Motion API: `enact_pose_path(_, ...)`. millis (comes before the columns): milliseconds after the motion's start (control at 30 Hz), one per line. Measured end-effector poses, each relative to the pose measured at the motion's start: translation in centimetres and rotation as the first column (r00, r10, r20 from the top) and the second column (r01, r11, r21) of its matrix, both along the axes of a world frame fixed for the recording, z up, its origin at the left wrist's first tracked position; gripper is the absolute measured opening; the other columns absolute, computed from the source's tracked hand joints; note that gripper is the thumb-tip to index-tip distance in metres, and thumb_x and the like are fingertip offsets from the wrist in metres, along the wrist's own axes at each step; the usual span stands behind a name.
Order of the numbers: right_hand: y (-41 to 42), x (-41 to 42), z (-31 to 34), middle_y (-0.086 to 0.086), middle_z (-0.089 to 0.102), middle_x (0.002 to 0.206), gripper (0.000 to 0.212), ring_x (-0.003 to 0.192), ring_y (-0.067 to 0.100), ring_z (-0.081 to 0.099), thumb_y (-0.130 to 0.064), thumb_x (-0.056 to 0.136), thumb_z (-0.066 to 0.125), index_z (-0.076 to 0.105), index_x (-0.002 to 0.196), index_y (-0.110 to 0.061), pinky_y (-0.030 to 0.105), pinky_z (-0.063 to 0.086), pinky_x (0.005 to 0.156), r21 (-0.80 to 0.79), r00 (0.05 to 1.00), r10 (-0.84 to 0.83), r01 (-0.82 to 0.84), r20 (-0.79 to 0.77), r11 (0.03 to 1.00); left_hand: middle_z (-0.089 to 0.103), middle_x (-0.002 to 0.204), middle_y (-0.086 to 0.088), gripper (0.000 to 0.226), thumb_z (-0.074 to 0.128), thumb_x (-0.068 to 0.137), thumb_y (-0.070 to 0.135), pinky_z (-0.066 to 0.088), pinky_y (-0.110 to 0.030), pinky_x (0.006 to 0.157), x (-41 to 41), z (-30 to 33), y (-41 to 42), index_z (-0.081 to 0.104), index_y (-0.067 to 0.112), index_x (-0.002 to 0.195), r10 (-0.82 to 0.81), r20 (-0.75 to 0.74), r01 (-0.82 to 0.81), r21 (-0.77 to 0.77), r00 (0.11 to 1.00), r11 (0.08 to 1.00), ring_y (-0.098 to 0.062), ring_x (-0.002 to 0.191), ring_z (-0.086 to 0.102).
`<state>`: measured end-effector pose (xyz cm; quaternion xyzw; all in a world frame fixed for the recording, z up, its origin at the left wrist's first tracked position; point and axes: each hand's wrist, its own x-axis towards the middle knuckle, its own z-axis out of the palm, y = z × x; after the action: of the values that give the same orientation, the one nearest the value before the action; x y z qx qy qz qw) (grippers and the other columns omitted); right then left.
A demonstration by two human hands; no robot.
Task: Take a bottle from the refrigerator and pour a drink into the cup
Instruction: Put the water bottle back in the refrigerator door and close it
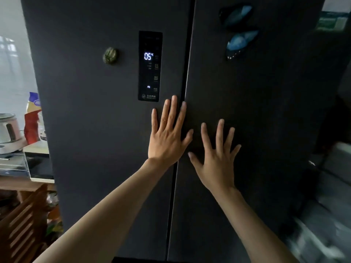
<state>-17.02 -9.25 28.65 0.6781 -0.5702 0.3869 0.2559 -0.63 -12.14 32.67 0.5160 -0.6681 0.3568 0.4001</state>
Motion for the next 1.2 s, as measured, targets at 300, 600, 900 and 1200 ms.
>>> enact_pose_path(300,0.9,-0.2,0.5,0.01,-0.019,0.166,0.095,0.15,0.044,-0.013,-0.061,0.09,0.055,-0.004,0.159,-0.034,0.074,0.017,0.111,0.085,1.0,0.004,-0.002,-0.026,0.996,-0.01,0.17,-0.009,0.079,0.027,0.102,0.059,-0.004,-0.054,0.125,-0.8,-0.3,-0.4,-0.004,0.017,0.161,0.024,-0.01,-0.023,0.077,1.0,0.997,-0.023,0.156,-0.013)
enact_pose_path(600,3.6,0.8,-1.2,0.009,-0.018,0.166,0.103,0.152,0.041,-0.003,-0.058,0.083,0.066,0.001,0.159,-0.032,0.064,0.015,0.117,0.223,0.989,0.055,-0.023,-0.136,0.975,-0.008,0.17,-0.006,0.076,0.034,0.1,0.053,0.01,-0.053,0.126,1.6,-2.6,3.6,0.002,0.022,0.162,0.021,0.189,-0.066,0.238,0.982,0.969,-0.022,0.157,-0.003)
enact_pose_path(900,4.6,1.8,-1.8,0.01,-0.027,0.163,0.112,0.151,0.041,-0.013,-0.053,0.078,0.072,-0.003,0.158,-0.029,0.063,0.015,0.118,0.351,0.988,0.125,-0.085,-0.093,0.933,-0.015,0.169,-0.009,0.075,0.031,0.102,0.054,0.01,-0.052,0.125,0.3,-3.2,6.6,-0.001,0.022,0.161,0.134,0.221,-0.219,0.422,0.966,0.88,-0.024,0.157,-0.006)
enact_pose_path(1200,11.9,6.8,-5.9,-0.004,0.061,0.139,0.059,0.125,0.009,0.059,-0.035,0.082,0.069,0.059,0.138,-0.019,0.026,0.053,0.097,0.352,0.776,0.63,-0.596,0.022,0.722,0.011,0.165,0.021,0.086,0.05,0.081,0.037,0.016,-0.013,0.114,3.2,-7.9,21.7,0.012,0.039,0.158,0.101,-0.108,-0.017,0.599,0.989,0.8,0.003,0.148,0.021)
